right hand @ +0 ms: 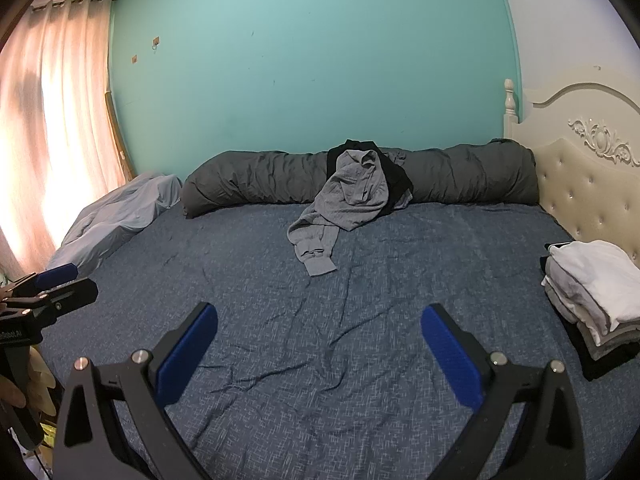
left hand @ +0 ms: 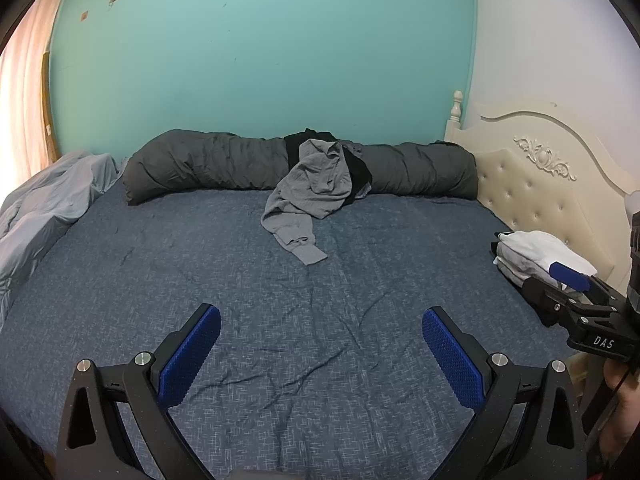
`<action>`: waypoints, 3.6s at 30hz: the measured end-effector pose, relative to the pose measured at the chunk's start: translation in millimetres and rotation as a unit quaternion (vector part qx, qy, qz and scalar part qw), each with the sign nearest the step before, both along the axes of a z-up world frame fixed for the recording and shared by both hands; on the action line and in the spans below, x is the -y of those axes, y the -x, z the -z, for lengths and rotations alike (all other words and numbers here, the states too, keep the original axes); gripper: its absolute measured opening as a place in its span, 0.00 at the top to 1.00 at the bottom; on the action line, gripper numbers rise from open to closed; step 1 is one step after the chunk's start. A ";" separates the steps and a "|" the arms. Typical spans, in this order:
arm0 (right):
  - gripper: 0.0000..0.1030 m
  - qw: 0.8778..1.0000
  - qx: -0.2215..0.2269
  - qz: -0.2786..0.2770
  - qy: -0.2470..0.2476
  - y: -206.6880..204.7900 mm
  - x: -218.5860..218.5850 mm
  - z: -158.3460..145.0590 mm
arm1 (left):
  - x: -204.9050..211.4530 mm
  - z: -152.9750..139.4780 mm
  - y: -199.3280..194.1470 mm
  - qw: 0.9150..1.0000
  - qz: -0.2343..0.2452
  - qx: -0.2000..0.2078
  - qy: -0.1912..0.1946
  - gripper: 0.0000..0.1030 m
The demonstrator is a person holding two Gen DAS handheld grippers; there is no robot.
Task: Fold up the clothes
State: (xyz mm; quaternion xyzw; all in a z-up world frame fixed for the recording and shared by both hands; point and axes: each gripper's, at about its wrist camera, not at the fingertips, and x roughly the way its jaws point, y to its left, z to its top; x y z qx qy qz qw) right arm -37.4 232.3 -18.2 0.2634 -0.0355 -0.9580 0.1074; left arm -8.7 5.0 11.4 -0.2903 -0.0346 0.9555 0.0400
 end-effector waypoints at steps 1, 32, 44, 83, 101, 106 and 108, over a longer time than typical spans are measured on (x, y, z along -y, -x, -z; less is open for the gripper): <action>0.01 1.000 0.000 0.000 0.000 0.4 -0.1 -0.2 | 0.0 0.3 -0.1 1.000 0.002 0.000 -0.001 0.00; 0.01 1.000 0.014 -0.001 -0.003 27.2 -0.6 25.3 | 12.6 31.6 34.9 1.000 -0.016 0.010 -0.012 0.00; 0.00 0.996 0.073 -0.048 0.020 131.0 18.9 96.2 | 40.6 103.7 116.3 0.998 -0.040 0.022 -0.034 0.00; 0.24 0.971 0.217 -0.071 -0.064 515.4 113.0 302.3 | 148.7 311.7 214.1 0.974 -0.141 0.105 -0.146 0.00; 1.00 0.969 0.190 -0.150 -0.053 466.1 128.9 285.6 | 145.0 308.4 214.1 0.977 -0.134 0.100 -0.134 0.00; 0.99 0.971 0.193 -0.130 -0.057 452.1 114.9 281.0 | 141.3 306.4 213.7 0.977 -0.131 0.098 -0.138 0.00; 0.96 0.974 0.200 -0.101 -0.040 461.6 102.8 278.7 | 140.1 304.0 211.5 0.978 -0.130 0.093 -0.135 0.00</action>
